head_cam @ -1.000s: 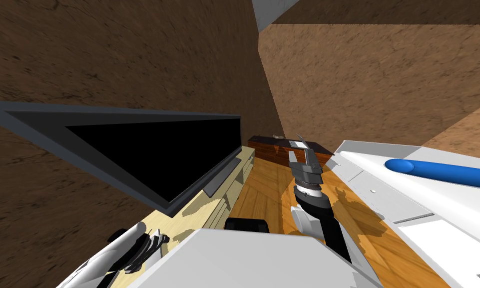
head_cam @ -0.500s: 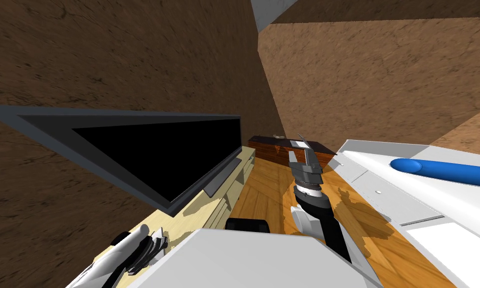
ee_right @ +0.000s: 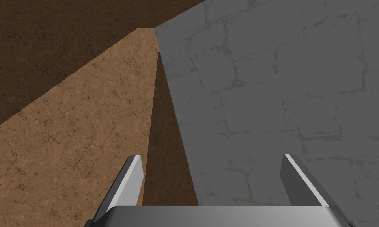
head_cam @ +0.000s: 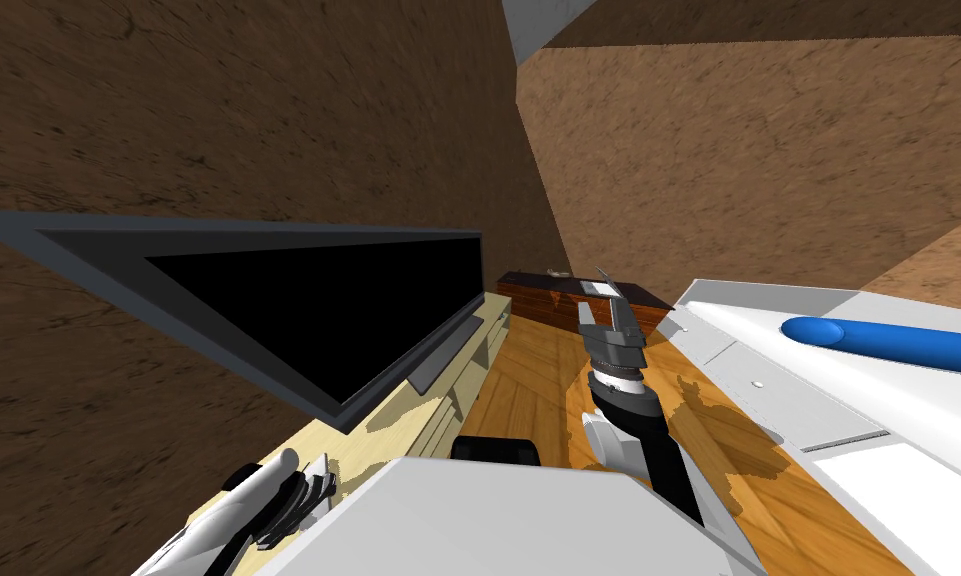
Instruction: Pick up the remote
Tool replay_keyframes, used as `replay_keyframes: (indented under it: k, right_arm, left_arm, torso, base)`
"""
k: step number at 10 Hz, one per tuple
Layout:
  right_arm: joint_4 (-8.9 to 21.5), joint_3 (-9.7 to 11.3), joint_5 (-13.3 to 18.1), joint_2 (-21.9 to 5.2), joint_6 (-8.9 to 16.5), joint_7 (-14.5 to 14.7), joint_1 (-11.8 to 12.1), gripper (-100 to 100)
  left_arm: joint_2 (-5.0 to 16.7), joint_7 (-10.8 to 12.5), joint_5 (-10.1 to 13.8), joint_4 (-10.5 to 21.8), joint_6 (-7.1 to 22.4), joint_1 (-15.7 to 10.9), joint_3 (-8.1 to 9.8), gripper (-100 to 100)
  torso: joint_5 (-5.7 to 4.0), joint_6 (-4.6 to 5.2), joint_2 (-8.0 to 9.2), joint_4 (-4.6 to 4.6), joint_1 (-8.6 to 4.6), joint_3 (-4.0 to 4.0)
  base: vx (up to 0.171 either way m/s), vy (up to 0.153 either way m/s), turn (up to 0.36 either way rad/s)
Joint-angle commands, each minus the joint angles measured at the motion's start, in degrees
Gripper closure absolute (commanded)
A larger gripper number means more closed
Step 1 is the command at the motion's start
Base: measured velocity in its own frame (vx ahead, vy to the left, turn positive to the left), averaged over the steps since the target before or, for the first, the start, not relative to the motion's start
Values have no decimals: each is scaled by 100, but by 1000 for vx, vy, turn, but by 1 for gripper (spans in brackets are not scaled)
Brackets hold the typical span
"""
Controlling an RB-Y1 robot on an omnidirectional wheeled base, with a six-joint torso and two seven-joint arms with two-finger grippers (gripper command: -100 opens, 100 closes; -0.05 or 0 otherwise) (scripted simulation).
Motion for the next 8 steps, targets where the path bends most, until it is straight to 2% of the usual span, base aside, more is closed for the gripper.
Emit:
replay_keyframes:
  k: [1, 3, 4, 6, 7, 8]
  right_arm:
    - [0, 0, 0, 0, 0, 0, 0, 0]
    - [0, 0, 0, 0, 0, 0, 0, 0]
    - [0, 0, 0, 0, 0, 0, 0, 0]
    - [0, 0, 0, 0, 0, 0, 0, 0]
    - [0, 0, 0, 0, 0, 0, 0, 0]
    - [0, 0, 0, 0, 0, 0, 0, 0]
  left_arm:
    - [-125, 5, -34, -48, -29, 53, -17, 100]
    - [-125, 5, -34, -48, -29, 53, -17, 100]
    - [46, 95, 36, -146, 168, 65, -27, 100]
    - [183, 167, 91, -224, 326, 74, -34, 100]
    - [126, 142, 63, -230, 260, 89, -33, 100]
    - [138, 162, 64, -247, 285, 92, -33, 0]
  torso:
    - [0, 0, 0, 0, 0, 0]
    - [35, -5, 3, -8, 0, -3]
    - [48, -2, 5, -9, 7, -2]
    - [45, -4, 3, -8, 9, -3]
    - [44, -4, 3, -8, 7, -3]
    - [47, -6, 2, -9, 6, -3]
  base:
    - [8, -5, 25]
    - [-3, 3, -11]
    - [-11, 12, -37]
    - [0, 0, 0]
    - [0, 0, 0]
    - [0, 0, 0]
